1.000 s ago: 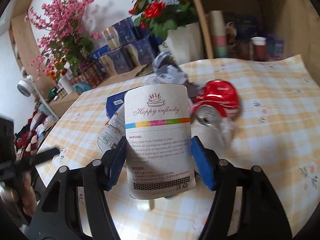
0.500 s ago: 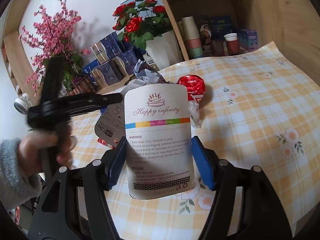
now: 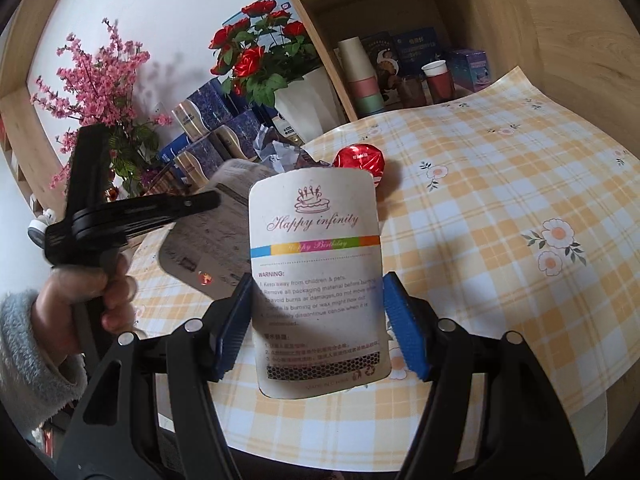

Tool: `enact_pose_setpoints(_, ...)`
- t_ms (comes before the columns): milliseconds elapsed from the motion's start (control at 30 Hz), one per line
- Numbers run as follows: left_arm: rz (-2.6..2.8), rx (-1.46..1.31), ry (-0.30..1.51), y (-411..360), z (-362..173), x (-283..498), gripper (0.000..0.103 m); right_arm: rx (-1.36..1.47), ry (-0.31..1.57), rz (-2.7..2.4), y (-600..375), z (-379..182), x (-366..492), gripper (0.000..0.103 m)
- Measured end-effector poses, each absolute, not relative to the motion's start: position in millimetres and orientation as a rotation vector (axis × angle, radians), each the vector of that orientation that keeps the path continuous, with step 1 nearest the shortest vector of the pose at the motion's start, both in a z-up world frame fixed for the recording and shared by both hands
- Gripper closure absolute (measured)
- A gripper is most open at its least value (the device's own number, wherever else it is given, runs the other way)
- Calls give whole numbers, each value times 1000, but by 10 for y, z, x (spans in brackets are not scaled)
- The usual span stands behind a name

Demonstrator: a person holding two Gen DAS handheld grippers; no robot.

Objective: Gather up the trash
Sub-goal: 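Drop the white paper strip into the bin with the left tool while the right holds the packet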

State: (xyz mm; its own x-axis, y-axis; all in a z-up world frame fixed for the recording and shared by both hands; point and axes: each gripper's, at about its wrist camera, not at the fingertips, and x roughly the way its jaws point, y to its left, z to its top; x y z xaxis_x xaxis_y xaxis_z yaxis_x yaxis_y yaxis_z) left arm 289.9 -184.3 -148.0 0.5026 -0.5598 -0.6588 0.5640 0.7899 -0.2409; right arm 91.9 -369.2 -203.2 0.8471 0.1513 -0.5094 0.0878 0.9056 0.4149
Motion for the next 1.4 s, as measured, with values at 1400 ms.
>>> enact_pose_setpoints(1400, -854, 345, 1089, -764, -2509, 389, 94, 369, 614, 119, -2794, -1796, -209, 38)
